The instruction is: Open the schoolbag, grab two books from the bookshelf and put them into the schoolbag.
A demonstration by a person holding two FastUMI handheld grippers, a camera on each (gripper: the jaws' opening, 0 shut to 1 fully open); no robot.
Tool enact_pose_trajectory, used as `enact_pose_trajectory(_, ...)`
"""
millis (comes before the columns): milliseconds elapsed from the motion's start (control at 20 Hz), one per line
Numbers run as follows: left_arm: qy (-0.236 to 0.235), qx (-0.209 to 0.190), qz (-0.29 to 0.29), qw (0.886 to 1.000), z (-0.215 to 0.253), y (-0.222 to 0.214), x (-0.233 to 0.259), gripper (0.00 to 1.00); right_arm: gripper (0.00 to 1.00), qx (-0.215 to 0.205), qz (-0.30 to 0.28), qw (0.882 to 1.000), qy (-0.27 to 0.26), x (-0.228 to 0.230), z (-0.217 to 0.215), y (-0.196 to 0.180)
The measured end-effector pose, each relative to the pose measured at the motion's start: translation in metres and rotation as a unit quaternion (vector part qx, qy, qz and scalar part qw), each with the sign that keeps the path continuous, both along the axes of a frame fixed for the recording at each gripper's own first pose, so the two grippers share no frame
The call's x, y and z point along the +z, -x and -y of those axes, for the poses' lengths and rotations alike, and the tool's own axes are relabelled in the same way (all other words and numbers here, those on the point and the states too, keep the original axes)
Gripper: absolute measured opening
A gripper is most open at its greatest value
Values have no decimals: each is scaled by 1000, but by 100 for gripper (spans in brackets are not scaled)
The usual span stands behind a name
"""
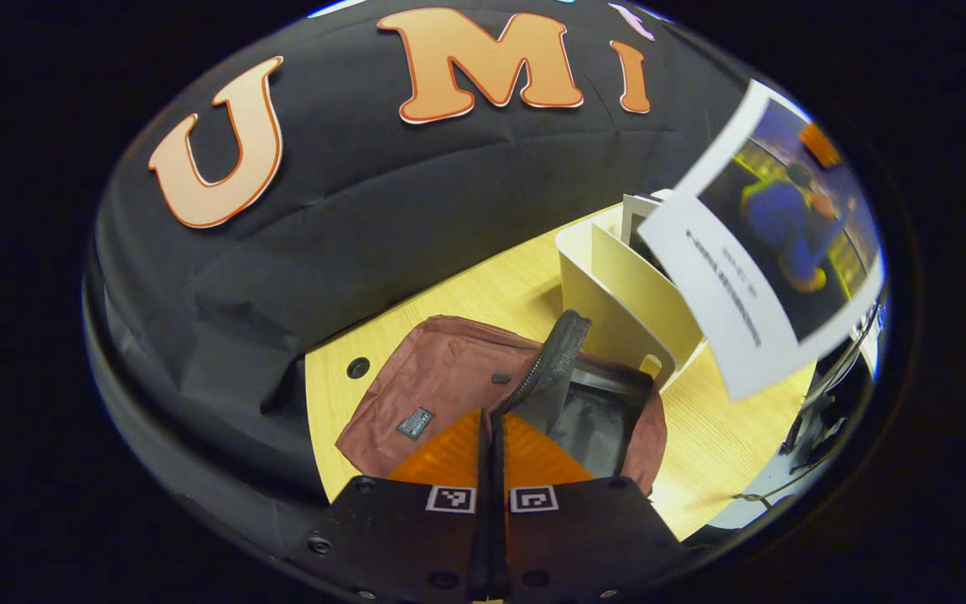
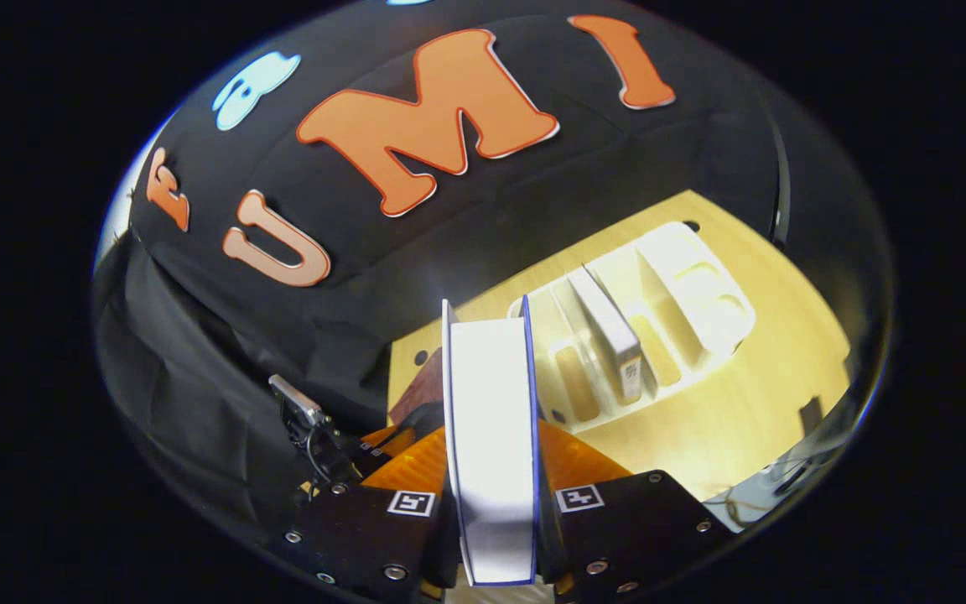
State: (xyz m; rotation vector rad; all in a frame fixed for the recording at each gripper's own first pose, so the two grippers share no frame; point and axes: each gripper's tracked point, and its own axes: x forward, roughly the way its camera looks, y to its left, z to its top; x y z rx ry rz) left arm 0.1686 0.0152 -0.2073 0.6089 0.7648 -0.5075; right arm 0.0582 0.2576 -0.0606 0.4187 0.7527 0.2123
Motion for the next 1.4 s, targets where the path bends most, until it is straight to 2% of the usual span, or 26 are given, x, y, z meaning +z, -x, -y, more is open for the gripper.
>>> enact_pose_trajectory(200, -6, -17, 11, 1000, 7, 3, 9, 1, 37, -36, -12, 995, -92, -66, 5, 7)
enact_pose_trajectory(350, -7, -23, 17, 1000, 11, 5, 13, 1, 37, -62, -31, 983, -170, -120, -5, 3)
enact_pose_trajectory(450, -4, -27, 17, 999, 14, 11, 15, 1, 38, -75, -43, 976, -198, -149, -14, -4)
enact_pose_trajectory(650, -8, -38, 22, 999, 18, 20, 19, 1, 37, -69, -63, 971, -219, -184, -41, -20)
enact_pose_trajectory(850, -13, -42, 26, 999, 19, 24, 23, 1, 37, -56, -65, 973, -215, -202, -66, -41)
enact_pose_trajectory(1100, -22, -59, 32, 998, 26, 33, 23, 1, 37, -74, -57, 971, -222, -218, -87, -77)
enact_pose_trajectory(1400, -21, -57, 26, 998, 30, 36, 20, 1, 37, -81, -56, 974, -205, -239, -109, -95)
